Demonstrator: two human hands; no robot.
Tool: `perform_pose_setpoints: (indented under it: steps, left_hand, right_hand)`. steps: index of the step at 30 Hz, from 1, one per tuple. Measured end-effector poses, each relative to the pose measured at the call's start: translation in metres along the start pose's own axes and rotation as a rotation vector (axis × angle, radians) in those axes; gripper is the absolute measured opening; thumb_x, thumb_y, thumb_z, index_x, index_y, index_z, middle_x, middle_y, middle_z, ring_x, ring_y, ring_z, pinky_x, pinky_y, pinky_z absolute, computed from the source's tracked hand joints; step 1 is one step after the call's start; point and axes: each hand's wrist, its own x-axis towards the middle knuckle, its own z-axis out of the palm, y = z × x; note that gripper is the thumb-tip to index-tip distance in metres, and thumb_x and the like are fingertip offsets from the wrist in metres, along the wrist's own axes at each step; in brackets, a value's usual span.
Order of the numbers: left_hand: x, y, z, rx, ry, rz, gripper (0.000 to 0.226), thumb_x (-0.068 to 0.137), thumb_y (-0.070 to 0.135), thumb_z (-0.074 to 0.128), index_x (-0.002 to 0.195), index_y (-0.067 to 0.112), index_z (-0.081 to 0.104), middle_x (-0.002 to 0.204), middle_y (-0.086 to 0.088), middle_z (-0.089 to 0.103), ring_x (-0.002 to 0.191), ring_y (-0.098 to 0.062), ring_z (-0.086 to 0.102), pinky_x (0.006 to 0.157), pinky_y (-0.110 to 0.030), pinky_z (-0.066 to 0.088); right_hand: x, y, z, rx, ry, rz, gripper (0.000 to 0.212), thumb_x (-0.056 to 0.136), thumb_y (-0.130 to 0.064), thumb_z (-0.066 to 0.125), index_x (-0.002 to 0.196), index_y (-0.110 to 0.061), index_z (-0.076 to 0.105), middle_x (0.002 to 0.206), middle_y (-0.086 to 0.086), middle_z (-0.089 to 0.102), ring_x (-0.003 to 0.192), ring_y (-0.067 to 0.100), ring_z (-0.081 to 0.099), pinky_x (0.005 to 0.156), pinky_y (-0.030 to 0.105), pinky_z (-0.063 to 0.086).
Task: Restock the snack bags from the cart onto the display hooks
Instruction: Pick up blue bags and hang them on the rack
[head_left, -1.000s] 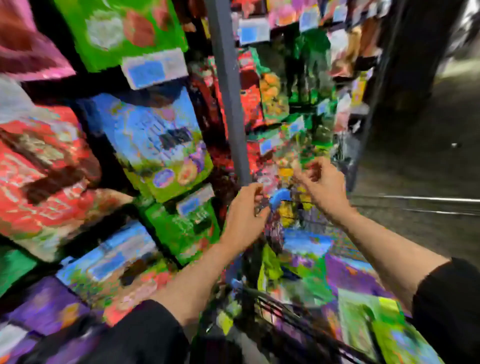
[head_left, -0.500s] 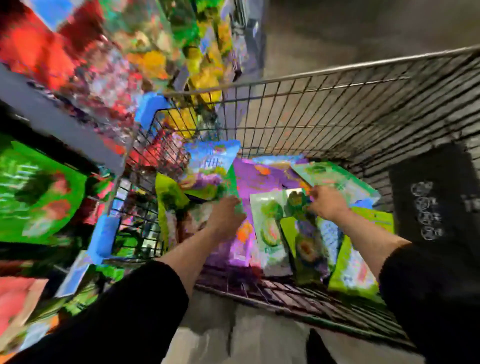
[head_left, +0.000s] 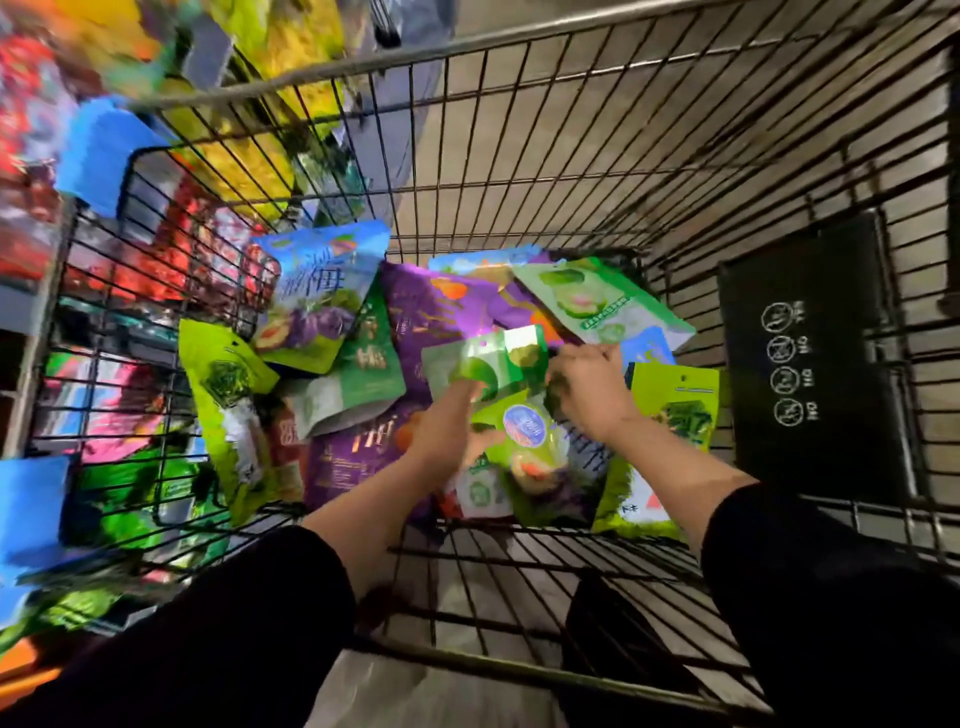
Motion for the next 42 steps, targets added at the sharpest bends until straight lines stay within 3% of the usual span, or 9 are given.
perform_pose_setpoints:
  steps: [4,9,13,17,24,31,34,38,42]
  left_hand:
    - [-0.004,0.01,-0.019,0.055,0.044,0.095,0.063,0.072,0.029,0.083,0.127,0.012,0.058,0.121,-0.011,0.066,0.114,-0.027,0.061,0.086,-0.029,0.043]
    - [-0.01,0.006,-0.056,0.282,0.171,0.005,0.024,0.078,0.033,0.071,0.092,0.014,0.07,0.088,-0.016,0.07,0.091,-0.036,0.065,0.062,-0.034,0.041]
    - [-0.018,-0.008,-0.062,0.257,0.172,-0.036,0.026,0.079,0.035,0.074,0.095,0.014,0.073,0.089,-0.013,0.071,0.091,-0.032,0.065,0.059,-0.029,0.035]
    - [-0.015,-0.018,-0.06,0.125,0.215,-0.104,0.027,0.077,0.035,0.076,0.101,0.024,0.074,0.094,-0.003,0.074,0.094,-0.026,0.066,0.061,-0.027,0.039]
    - [0.002,-0.041,-0.066,-0.337,0.359,-0.294,0.033,0.072,0.027,0.083,0.098,0.009,0.074,0.094,-0.013,0.073,0.092,-0.029,0.068,0.08,-0.04,0.054]
    - [0.011,-0.062,-0.056,-0.63,0.48,-0.447,0.03,0.06,0.036,0.087,0.071,0.022,0.062,0.088,-0.013,0.072,0.088,-0.032,0.069,0.081,-0.057,0.054]
    - [0.011,-0.055,-0.053,-0.7,0.473,-0.473,0.031,0.061,0.038,0.086,0.073,0.022,0.063,0.086,-0.012,0.07,0.085,-0.03,0.068,0.083,-0.054,0.055]
    - [0.011,-0.054,-0.051,-0.76,0.452,-0.508,0.022,0.078,0.021,0.079,0.083,0.014,0.059,0.092,-0.015,0.066,0.085,-0.028,0.065,0.086,-0.045,0.054]
    - [0.016,-0.066,-0.043,-0.779,0.469,-0.524,0.039,0.058,0.039,0.086,0.081,0.016,0.065,0.09,-0.015,0.072,0.086,-0.033,0.069,0.082,-0.057,0.055]
  right_hand:
    - [0.008,-0.047,-0.01,0.205,0.316,-0.356,0.013,0.06,-0.005,0.063,0.069,-0.014,0.066,0.071,0.003,0.059,0.081,0.022,0.047,0.08,0.035,0.028]
    - [0.013,-0.096,-0.022,0.401,0.41,-0.519,0.011,0.076,-0.002,0.057,0.075,-0.004,0.068,0.084,0.012,0.064,0.091,0.026,0.051,0.091,0.038,0.037]
    - [0.019,-0.089,-0.018,0.506,0.432,-0.326,0.04,0.08,-0.03,0.065,0.109,-0.003,0.066,0.116,0.015,0.06,0.114,0.024,0.047,0.103,0.031,0.034]
    - [0.041,-0.041,-0.028,0.407,0.522,0.128,0.035,0.092,-0.025,0.051,0.111,0.004,0.054,0.108,0.023,0.056,0.104,0.038,0.05,0.092,0.041,0.034]
    - [0.072,0.046,-0.005,0.188,-0.037,0.816,0.066,0.082,-0.042,0.064,0.133,-0.006,0.041,0.138,0.024,0.044,0.131,0.038,0.04,0.111,0.049,0.026]
    - [0.09,0.035,-0.002,0.275,-0.147,0.716,0.067,0.072,-0.073,0.061,0.113,-0.019,0.063,0.126,0.009,0.058,0.127,0.035,0.044,0.105,0.046,0.037]
    - [0.092,0.034,0.014,0.356,0.015,0.867,0.073,0.074,-0.057,0.072,0.127,-0.011,0.051,0.136,0.017,0.046,0.131,0.038,0.036,0.106,0.05,0.035]
    - [0.093,0.042,0.008,0.461,-0.027,1.01,0.12,0.051,-0.046,0.092,0.143,-0.012,0.022,0.14,0.017,0.038,0.133,0.033,0.039,0.108,0.048,0.033]
    - [0.096,0.038,0.019,0.669,-0.088,0.897,0.105,0.031,-0.036,0.092,0.12,-0.012,0.042,0.115,0.009,0.063,0.111,0.028,0.059,0.099,0.044,0.045]
